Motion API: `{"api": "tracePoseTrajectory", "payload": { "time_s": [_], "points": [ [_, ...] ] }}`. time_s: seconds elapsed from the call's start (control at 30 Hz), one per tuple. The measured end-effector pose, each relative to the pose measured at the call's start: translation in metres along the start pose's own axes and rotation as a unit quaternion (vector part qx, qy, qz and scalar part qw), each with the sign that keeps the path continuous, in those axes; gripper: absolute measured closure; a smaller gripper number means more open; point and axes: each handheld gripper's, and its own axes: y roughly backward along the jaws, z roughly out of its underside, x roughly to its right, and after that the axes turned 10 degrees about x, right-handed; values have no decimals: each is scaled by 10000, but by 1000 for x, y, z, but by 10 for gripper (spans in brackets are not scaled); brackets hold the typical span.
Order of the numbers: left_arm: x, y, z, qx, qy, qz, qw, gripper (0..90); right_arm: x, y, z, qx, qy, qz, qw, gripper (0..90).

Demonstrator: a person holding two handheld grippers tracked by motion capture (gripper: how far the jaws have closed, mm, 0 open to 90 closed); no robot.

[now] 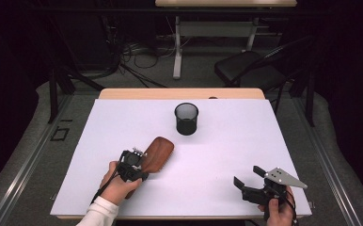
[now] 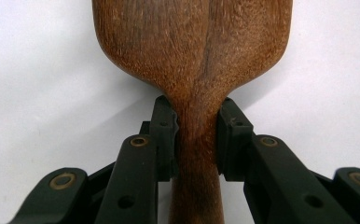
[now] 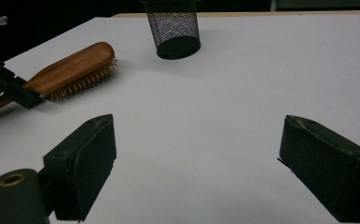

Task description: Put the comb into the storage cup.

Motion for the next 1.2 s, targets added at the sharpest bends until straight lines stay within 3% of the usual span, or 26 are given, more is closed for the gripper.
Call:
{"api": "tracePoseTrajectory", "payload": {
  "time_s": [0.6,0.83,1.2],
  "points": [
    [-1,3,3,163,6,19,9999,720,0,0,0,12,-27,-2,10000,108],
    [-3,5,5,334,69,-7,9994,721,1,0,0,5,-22,-2,10000,108],
    [-8,8,7,486,221,134,9985,722,1,0,0,12,-78,-6,10000,108]
  ]
}}
